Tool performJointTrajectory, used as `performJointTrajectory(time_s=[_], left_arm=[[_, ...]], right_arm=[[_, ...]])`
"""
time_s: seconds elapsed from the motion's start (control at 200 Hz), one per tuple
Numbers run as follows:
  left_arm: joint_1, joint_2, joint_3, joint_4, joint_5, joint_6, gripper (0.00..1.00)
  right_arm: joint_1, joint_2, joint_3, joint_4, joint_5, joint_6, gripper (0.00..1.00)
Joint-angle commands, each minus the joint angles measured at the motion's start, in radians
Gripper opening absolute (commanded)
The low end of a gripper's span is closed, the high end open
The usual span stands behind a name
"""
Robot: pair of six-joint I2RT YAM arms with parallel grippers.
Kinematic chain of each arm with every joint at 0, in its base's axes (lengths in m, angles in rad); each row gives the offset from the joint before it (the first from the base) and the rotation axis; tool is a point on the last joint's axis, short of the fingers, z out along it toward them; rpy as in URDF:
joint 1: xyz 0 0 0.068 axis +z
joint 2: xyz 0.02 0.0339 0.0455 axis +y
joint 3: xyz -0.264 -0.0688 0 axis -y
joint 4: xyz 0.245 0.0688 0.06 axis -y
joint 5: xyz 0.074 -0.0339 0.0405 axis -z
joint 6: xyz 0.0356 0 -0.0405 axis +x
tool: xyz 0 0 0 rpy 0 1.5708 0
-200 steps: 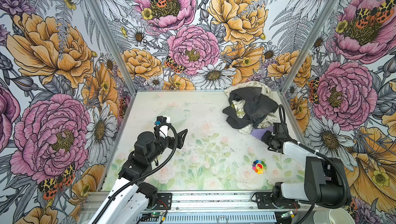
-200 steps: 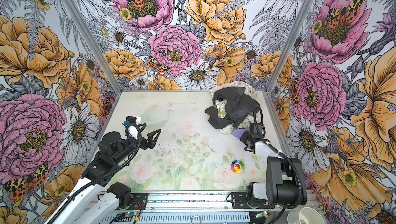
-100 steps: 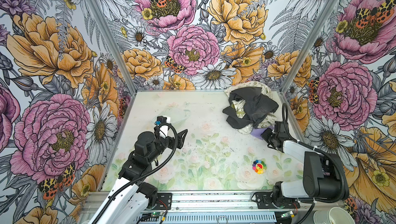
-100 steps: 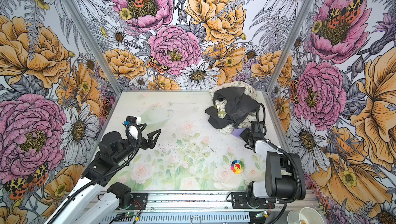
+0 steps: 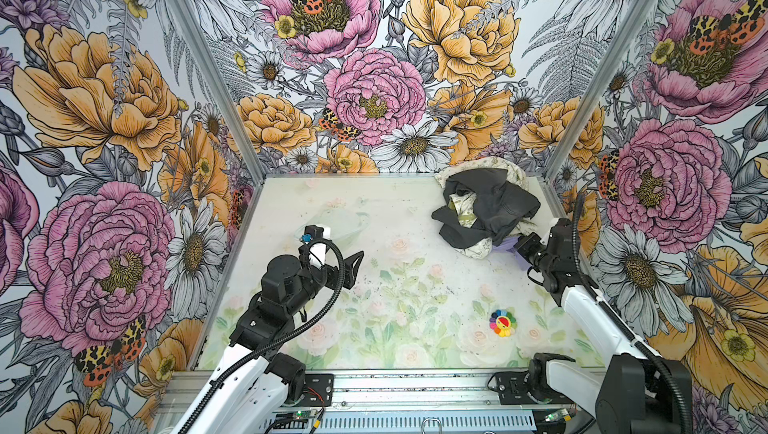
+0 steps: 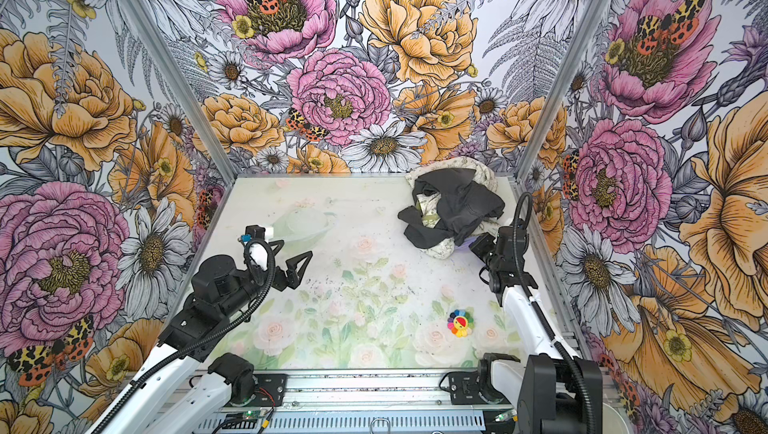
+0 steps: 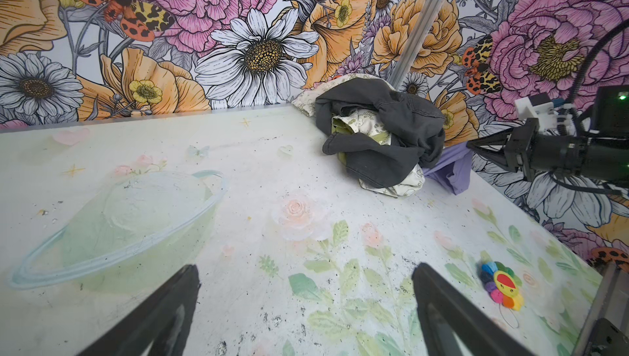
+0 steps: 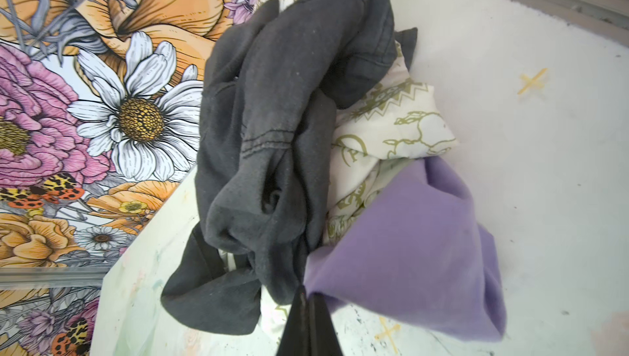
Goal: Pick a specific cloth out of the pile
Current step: 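Grasp the lavender cloth with the right gripper and lift it up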
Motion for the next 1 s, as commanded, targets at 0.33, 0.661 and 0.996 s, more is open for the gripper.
performJointTrajectory(time_s=[0.33,0.661,0.996], left_arm=[[-0.007,-0.016,-0.009,-0.010,-0.010,0.007,0.99],[-0.010,-0.023,-0.009,-0.012,-0.013,0.011,0.99],[-0.011,-0.030,-0.009,-0.014,-0.017,0.010,0.99]], right_arm=[[-0.005,-0.093,0.188,0.022,-0.060,0.028,0.00],[-0.006,-0.106,0.285,0.023,-0.060,0.030,0.00],[-0.003,-0.089,0.394,0.039,-0.081,0.038,0.00]])
